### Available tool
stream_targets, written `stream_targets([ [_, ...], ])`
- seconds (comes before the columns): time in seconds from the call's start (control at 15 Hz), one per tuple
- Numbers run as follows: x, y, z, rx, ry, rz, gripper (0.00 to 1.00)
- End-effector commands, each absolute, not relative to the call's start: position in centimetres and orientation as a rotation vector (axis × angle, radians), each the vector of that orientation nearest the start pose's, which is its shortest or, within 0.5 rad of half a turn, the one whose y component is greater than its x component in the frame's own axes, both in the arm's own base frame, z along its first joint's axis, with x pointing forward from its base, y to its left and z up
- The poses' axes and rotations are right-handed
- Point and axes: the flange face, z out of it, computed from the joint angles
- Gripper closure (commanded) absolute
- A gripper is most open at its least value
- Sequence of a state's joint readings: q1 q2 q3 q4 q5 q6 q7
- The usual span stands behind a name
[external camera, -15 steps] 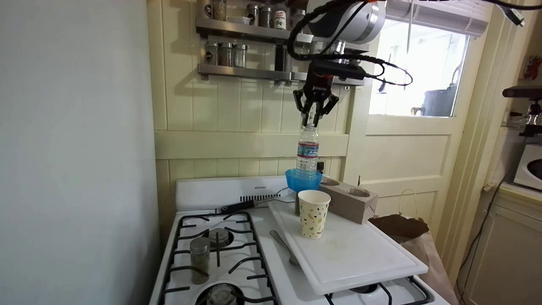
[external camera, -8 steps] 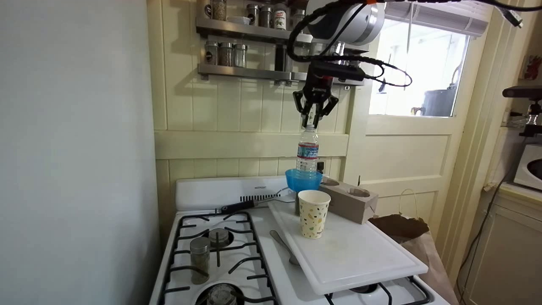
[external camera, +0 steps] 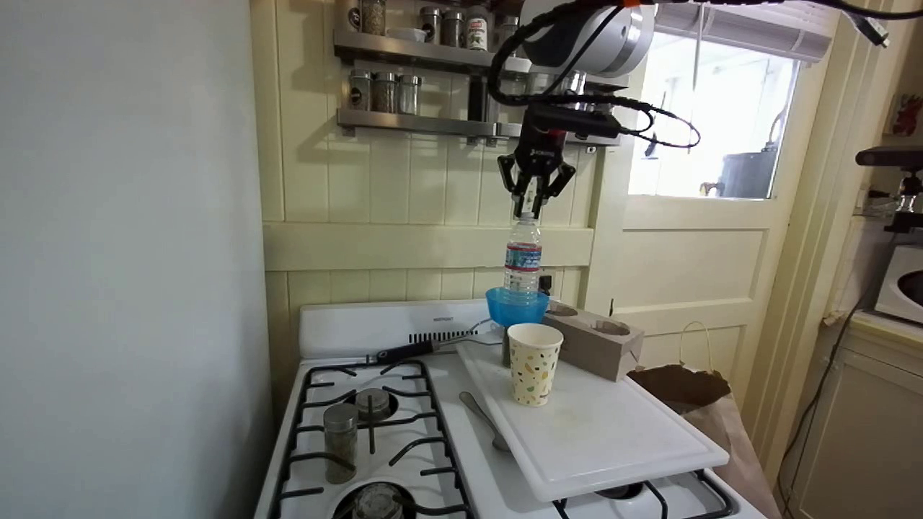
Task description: Put the water bottle inside the bowl
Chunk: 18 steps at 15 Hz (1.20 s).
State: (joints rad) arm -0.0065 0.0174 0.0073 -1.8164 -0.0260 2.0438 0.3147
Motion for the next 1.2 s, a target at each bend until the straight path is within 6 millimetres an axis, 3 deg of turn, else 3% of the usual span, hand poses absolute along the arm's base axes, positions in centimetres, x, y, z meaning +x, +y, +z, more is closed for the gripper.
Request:
stream_targets([
  [0.0, 58.89, 0.28, 54.46, -3.077, 0.494, -0.369, 0.92],
  [0.67, 58.94, 0.51, 54.12, -3.075, 0.490, -0.355, 0.92],
  [0.73, 58.94, 0.52, 54.10, -3.074, 0.489, -0.353, 0.73],
  [0.8, 58.94, 0.54, 54.11, -3.074, 0.489, -0.353, 0.44],
  [0.93, 58.94, 0.53, 54.18, -3.073, 0.492, -0.355, 0.38],
  [1.13, 58.99, 0.57, 54.42, -3.070, 0.494, -0.360, 0.14],
])
